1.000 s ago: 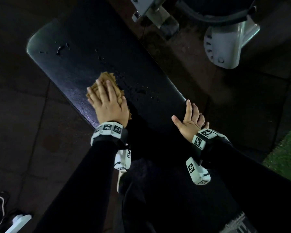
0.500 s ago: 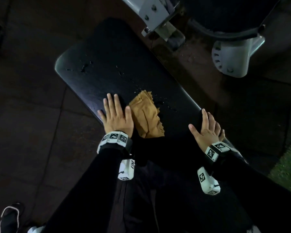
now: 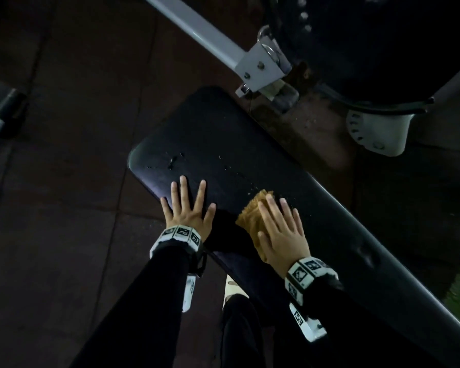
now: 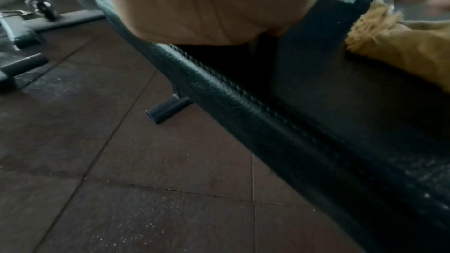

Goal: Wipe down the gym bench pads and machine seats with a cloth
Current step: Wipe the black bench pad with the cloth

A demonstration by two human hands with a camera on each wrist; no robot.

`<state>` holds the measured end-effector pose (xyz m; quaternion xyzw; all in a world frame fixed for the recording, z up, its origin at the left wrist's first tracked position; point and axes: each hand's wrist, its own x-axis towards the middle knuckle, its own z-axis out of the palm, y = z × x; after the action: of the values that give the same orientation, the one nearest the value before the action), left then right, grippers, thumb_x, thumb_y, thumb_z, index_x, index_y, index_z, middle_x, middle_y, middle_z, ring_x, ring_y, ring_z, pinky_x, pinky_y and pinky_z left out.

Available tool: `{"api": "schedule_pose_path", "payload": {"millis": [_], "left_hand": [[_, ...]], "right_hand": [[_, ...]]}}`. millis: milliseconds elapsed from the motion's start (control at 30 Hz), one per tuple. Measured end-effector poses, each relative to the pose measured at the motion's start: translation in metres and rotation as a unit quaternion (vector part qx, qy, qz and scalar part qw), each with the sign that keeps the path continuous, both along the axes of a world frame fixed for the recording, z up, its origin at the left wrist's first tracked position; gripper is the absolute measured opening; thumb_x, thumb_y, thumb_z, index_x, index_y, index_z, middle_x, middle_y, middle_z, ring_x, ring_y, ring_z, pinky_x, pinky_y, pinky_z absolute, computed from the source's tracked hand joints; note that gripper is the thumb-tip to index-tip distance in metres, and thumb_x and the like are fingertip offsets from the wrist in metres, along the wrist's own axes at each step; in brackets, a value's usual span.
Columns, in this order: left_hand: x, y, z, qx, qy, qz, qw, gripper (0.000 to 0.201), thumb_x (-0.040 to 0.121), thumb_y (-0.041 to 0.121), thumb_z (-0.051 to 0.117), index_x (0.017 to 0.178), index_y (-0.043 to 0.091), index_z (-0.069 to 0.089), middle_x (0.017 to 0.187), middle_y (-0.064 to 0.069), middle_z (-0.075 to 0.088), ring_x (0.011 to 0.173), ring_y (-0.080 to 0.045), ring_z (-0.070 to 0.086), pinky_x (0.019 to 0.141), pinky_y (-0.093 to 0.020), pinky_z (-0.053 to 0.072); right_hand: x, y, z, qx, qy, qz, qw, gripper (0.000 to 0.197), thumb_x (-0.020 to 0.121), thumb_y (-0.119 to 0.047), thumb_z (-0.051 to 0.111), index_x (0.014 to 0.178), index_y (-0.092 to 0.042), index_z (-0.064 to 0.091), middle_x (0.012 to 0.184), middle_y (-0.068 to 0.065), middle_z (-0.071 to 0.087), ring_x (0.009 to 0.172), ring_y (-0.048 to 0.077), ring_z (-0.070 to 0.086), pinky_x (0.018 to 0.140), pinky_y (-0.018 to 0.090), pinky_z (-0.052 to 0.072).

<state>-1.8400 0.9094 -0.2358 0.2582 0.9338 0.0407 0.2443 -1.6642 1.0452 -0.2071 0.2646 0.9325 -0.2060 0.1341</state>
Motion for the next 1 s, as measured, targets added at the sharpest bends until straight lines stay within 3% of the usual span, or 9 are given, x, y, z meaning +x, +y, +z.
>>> {"api": "schedule_pose_path", "payload": {"millis": [100,167,333,433,567,667,733,800,1000], "left_hand": [[-0.005,0.002,0.001,-0.025,-0.029,0.004,0.999,0.068,0.093,0.059,0.027,0.139,0.045,-0.02,0.154,0.001,-0.028,0.145,-0.024,-0.018,0.113,-0.05,-0.014],[-0.008,0.003,0.001,-0.048,-0.067,-0.001,0.997,0.067,0.092,0.061,0.019,0.133,0.048,-0.032,0.141,0.006,-0.045,0.141,-0.022,-0.028,0.11,-0.048,-0.021],[-0.014,0.006,0.006,-0.088,-0.124,-0.019,0.988,0.065,0.093,0.062,0.014,0.126,0.049,-0.041,0.127,0.007,-0.059,0.127,-0.017,-0.047,0.098,-0.045,-0.034],[-0.014,0.005,0.005,-0.084,-0.127,-0.021,0.988,0.066,0.091,0.063,0.012,0.119,0.051,-0.047,0.124,0.009,-0.063,0.114,-0.013,-0.058,0.093,-0.042,-0.04],[-0.012,0.004,0.006,-0.08,-0.115,-0.024,0.99,0.067,0.088,0.065,0.011,0.119,0.052,-0.047,0.127,0.009,-0.061,0.114,-0.012,-0.058,0.092,-0.041,-0.042],[-0.014,0.004,0.006,-0.09,-0.107,-0.024,0.99,0.065,0.084,0.067,0.005,0.119,0.053,-0.048,0.127,0.009,-0.062,0.115,-0.012,-0.059,0.092,-0.041,-0.043],[-0.015,0.005,0.007,-0.09,-0.119,-0.022,0.989,0.064,0.082,0.068,0.002,0.119,0.053,-0.048,0.127,0.009,-0.062,0.115,-0.011,-0.059,0.091,-0.041,-0.043],[-0.014,0.005,0.008,-0.09,-0.121,-0.019,0.988,0.064,0.081,0.069,0.001,0.121,0.054,-0.046,0.129,0.009,-0.06,0.116,-0.011,-0.058,0.091,-0.041,-0.044],[-0.015,0.007,0.01,-0.102,-0.14,-0.018,0.985,0.063,0.081,0.068,0.0,0.117,0.054,-0.049,0.127,0.009,-0.062,0.115,-0.012,-0.059,0.091,-0.041,-0.044]], "right_hand": [[-0.017,-0.009,0.006,0.029,-0.027,0.052,0.998,0.061,0.092,-0.046,0.032,0.148,-0.023,0.024,0.156,-0.003,0.019,0.143,0.022,0.018,0.114,0.047,0.022],[-0.016,-0.012,0.003,0.027,-0.054,0.068,0.996,0.059,0.092,-0.045,0.031,0.146,-0.02,0.031,0.154,-0.001,0.025,0.14,0.026,0.028,0.111,0.049,0.029],[0.01,-0.015,-0.005,0.029,-0.078,0.089,0.993,0.058,0.095,-0.042,0.028,0.149,-0.022,0.019,0.157,-0.003,0.014,0.142,0.025,0.021,0.114,0.048,0.018],[0.008,-0.015,-0.007,0.024,-0.075,0.088,0.993,0.057,0.095,-0.043,0.027,0.149,-0.025,0.018,0.157,-0.005,0.012,0.143,0.024,0.019,0.114,0.047,0.018],[-0.034,-0.001,-0.01,0.032,-0.055,0.078,0.995,0.054,0.095,-0.042,0.027,0.147,-0.028,0.025,0.155,-0.005,0.021,0.141,0.025,0.025,0.112,0.047,0.026],[-0.068,0.028,-0.016,0.047,-0.044,0.071,0.995,0.052,0.096,-0.041,0.027,0.147,-0.034,0.018,0.155,-0.011,0.013,0.143,0.019,0.016,0.113,0.044,0.02],[-0.076,0.053,-0.022,0.051,-0.039,0.04,0.997,0.054,0.098,-0.041,0.023,0.147,-0.04,0.0,0.155,-0.017,-0.002,0.143,0.013,0.001,0.115,0.04,0.01],[-0.068,0.074,-0.025,0.047,-0.04,-0.007,0.998,0.055,0.098,-0.042,0.02,0.144,-0.045,-0.01,0.153,-0.021,-0.01,0.144,0.013,-0.003,0.115,0.039,0.005],[-0.001,0.082,-0.013,0.009,-0.087,-0.109,0.99,0.056,0.095,-0.047,0.015,0.144,-0.043,-0.013,0.156,-0.012,-0.011,0.145,0.021,-0.003,0.116,0.045,0.007]]}}
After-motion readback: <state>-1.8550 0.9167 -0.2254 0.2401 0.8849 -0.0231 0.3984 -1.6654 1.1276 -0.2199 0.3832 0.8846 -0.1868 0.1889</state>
